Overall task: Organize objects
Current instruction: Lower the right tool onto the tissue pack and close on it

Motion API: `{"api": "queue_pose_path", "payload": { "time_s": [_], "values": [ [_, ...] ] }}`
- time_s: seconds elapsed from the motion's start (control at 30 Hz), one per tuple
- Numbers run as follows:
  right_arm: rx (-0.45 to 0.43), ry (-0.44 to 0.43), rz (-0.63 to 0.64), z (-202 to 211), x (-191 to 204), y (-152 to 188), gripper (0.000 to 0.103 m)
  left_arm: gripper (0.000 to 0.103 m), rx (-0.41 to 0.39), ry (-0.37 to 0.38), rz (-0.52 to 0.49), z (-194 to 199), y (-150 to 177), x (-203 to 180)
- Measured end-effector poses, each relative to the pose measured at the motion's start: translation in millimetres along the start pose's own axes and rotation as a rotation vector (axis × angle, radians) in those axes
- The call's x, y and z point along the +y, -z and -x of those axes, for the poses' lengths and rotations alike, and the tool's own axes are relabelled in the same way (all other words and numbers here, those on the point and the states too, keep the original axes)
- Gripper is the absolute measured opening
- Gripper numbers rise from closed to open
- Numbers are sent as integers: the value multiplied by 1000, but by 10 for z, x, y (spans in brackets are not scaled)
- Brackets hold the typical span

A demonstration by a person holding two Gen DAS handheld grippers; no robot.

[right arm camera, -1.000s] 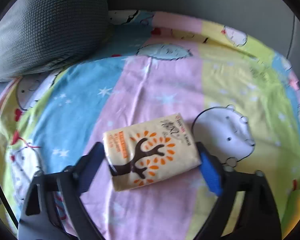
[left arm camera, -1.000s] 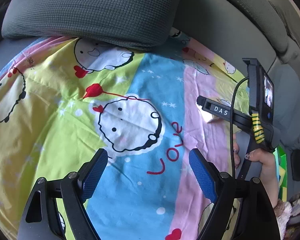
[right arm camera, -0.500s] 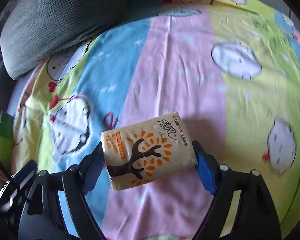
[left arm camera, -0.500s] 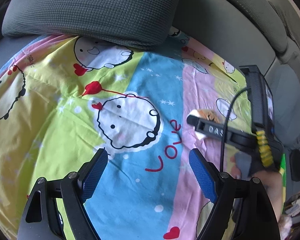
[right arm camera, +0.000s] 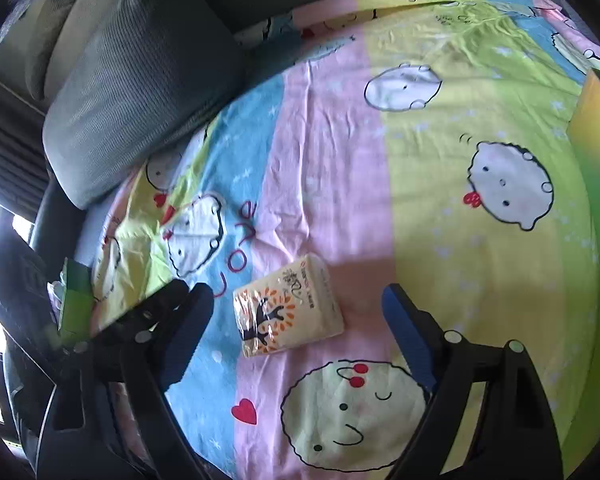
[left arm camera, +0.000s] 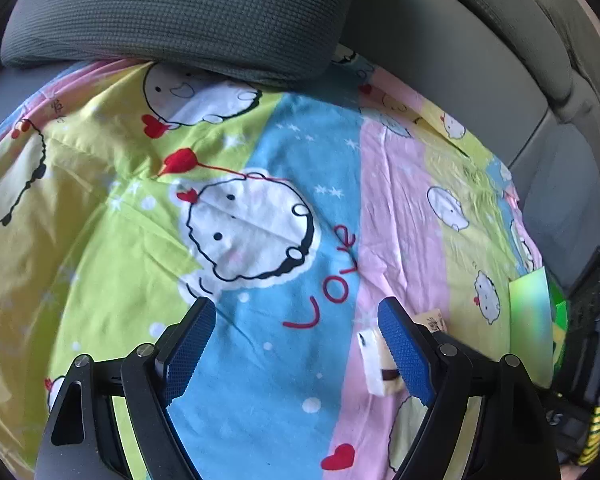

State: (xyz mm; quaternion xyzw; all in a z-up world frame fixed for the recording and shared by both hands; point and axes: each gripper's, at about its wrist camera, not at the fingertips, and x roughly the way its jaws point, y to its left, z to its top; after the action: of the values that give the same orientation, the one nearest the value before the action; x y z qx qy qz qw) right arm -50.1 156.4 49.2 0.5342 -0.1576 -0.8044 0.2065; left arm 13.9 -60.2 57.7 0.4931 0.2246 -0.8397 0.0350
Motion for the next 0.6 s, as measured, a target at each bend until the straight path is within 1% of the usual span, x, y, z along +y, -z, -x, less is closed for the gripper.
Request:
{"api": "queue_pose_path", "payload": {
  "time_s": [0.07, 0.1, 0.13, 0.17, 0.27, 0.37, 0.43, 0.5, 0.53, 0.57, 0.6],
  "values": [
    [-13, -43, -30, 26, -82, -35, 66, 84, 16, 1, -12, -42, 25, -39],
    [-10, -67, -47, 33, -117, -38, 62, 84, 23, 4, -18, -60, 38, -62],
    [-6, -89, -61, 41, -151, -34, 55, 84, 30, 8, -26, -78, 54, -91],
    [-1, -112, -74, 30, -178, -39, 51, 84, 36, 14, -32, -88, 74, -118],
    [20, -158, -106, -17, -233, -54, 51, 84, 66, 50, -44, -133, 140, -210],
    [42, -166, -123, -83, -253, -67, 51, 84, 110, 80, -51, -212, 205, -311],
    [59, -168, -126, -135, -253, -67, 51, 84, 147, 113, -42, -274, 242, -367],
    [78, -177, -117, -188, -229, -64, 49, 84, 184, 156, -32, -340, 276, -421],
    [84, -178, -110, -210, -216, -64, 45, 84, 198, 172, -26, -375, 291, -444],
    [95, -173, -96, -249, -194, -63, 40, 84, 211, 176, -20, -420, 308, -469],
    [101, -163, -88, -280, -184, -63, 39, 84, 215, 173, -21, -440, 318, -482]
  ]
}}
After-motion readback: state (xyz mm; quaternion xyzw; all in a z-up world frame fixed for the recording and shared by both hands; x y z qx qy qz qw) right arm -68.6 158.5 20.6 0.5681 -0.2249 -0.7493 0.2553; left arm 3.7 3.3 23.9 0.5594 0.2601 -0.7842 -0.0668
